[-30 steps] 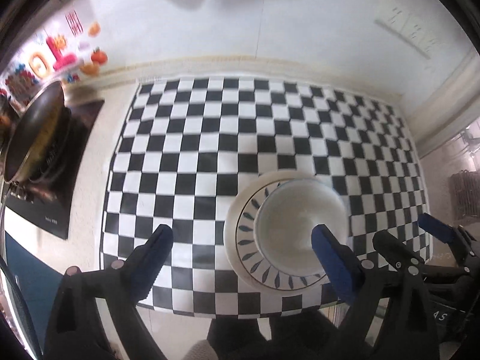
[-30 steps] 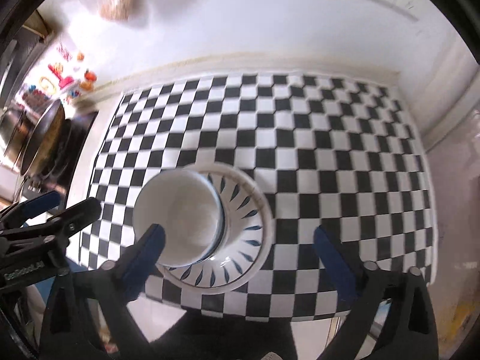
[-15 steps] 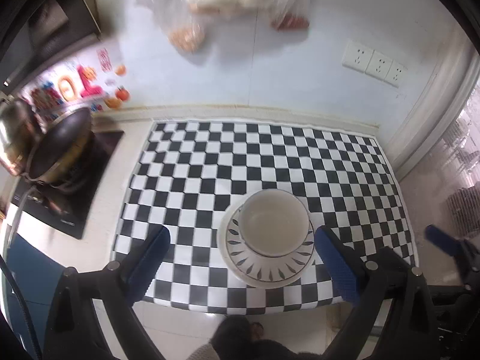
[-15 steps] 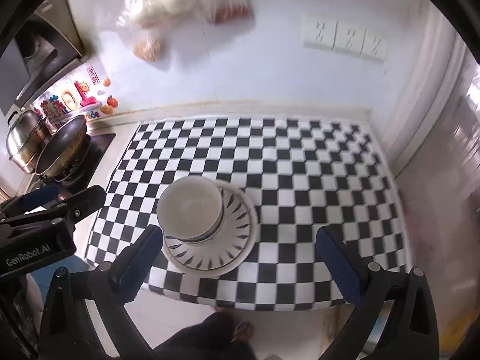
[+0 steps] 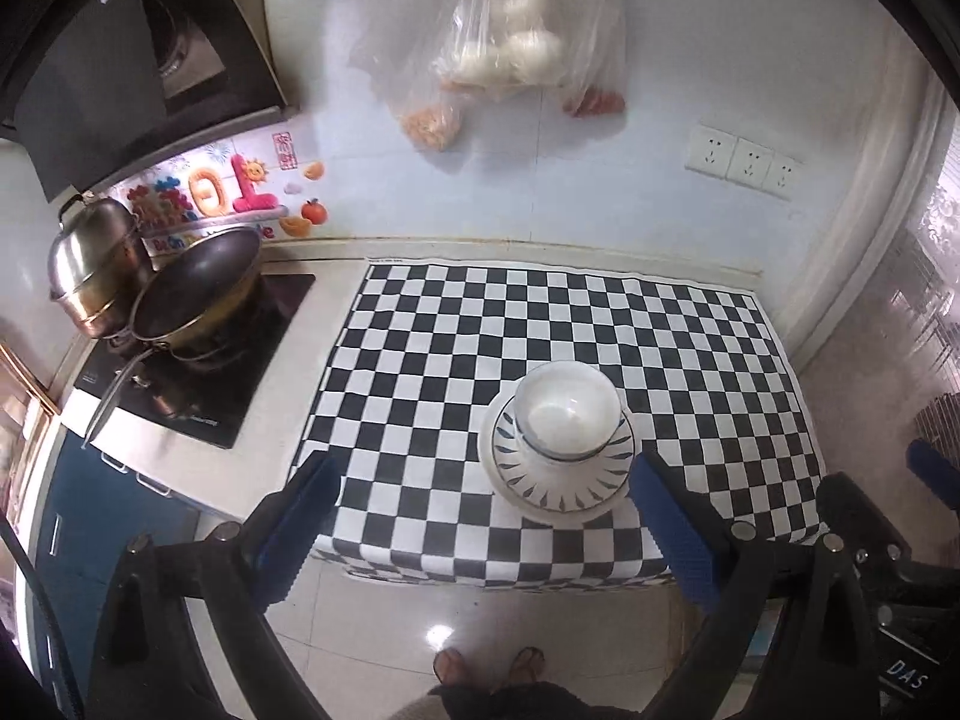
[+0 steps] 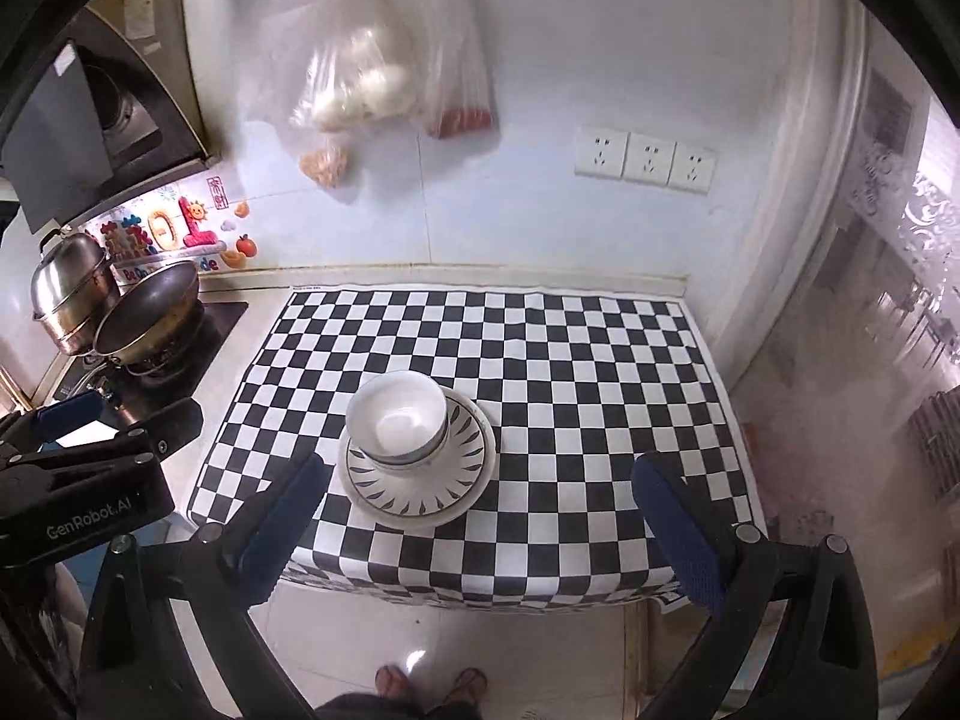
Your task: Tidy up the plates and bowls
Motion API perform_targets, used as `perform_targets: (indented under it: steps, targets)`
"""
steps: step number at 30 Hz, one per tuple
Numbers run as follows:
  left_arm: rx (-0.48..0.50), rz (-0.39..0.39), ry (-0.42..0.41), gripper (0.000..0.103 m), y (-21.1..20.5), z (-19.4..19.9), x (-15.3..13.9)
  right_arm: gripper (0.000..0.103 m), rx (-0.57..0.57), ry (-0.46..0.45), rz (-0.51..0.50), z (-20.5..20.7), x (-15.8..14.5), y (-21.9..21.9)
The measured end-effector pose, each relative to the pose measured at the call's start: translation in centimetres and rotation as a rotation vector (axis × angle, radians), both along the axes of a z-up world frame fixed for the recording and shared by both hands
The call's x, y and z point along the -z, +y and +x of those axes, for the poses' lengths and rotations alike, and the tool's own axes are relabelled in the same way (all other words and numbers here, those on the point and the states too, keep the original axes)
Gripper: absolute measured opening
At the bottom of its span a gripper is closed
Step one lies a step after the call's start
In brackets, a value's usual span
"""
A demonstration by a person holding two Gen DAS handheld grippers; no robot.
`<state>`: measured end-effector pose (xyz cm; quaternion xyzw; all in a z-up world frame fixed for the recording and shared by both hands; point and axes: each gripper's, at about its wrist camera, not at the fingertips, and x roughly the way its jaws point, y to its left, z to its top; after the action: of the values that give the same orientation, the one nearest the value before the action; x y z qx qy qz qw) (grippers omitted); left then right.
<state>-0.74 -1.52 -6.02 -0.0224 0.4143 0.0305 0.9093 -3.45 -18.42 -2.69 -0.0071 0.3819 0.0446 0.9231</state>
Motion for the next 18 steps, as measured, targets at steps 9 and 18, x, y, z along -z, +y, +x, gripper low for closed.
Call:
perform_targets:
  steps: [9,18]
  targets:
    - [0.025,0.033,-0.024,0.099,2.1,-4.6,-1.8,0.103,0.040,-0.003,0.017,-4.7,-1.4,2.3]
    - [0.055,0.038,-0.041,0.099,3.6,-7.5,-2.4,0.103,0.084,-0.021,0.016,-7.9,-2.5,3.6]
